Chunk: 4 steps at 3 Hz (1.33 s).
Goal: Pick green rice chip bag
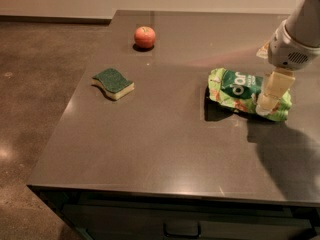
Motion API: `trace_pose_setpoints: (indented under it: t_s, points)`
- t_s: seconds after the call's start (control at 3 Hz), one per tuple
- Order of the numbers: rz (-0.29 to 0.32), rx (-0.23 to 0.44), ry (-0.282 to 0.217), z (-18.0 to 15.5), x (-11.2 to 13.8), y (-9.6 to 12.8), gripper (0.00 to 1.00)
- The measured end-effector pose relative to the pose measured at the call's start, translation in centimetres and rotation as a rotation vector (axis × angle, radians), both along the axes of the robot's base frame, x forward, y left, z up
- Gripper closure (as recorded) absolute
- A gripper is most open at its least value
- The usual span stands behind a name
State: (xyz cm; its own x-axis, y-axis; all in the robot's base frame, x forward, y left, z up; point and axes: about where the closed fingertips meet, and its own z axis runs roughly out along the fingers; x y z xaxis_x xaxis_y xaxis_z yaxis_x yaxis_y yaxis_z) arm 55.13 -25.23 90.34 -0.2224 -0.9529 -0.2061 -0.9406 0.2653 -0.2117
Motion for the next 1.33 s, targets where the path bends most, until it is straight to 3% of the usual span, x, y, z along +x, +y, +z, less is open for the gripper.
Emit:
trace_pose_setpoints:
  t_s: [0.33,1.33]
  points:
    - [-0.001,-0.004,0.024,-1.8,0.8,-0.5,0.00]
    - [0.007,-0.019,0.051,-3.2,1.5,-1.1,0.64]
